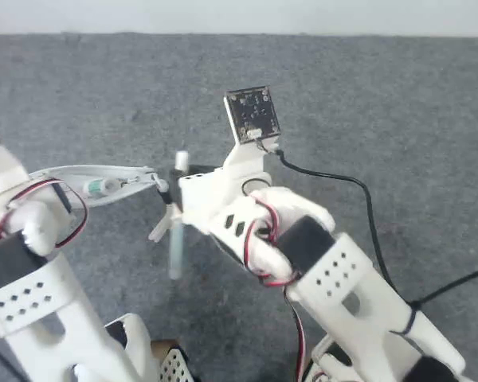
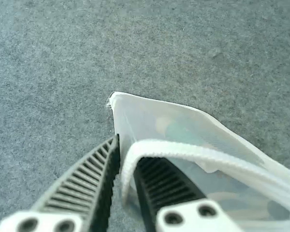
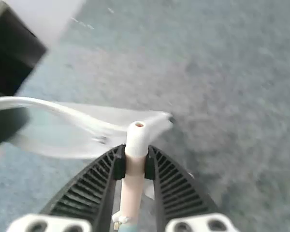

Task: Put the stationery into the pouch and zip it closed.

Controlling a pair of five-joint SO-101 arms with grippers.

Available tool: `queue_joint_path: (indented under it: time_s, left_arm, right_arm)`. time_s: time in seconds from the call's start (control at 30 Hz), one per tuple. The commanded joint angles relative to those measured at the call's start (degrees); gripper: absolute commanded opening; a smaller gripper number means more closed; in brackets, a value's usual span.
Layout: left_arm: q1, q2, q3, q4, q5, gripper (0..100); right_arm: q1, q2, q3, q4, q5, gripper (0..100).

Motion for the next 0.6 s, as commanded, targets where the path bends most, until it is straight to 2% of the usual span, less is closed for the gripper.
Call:
queue_joint_path:
  time_s: [0.0,0.57]
  left_arm:
    - [0.79,-0.09,-0.13,-1.41,0.70,1]
    - [0.88,-0.09,-0.13,-1.58,0.88,1]
  right_arm:
    - [-1.63,-4.26,-0.26,-4.18,0.70,0.6]
    - [-1.36,-8.57,-0.09,-25.10,1.05,0.6]
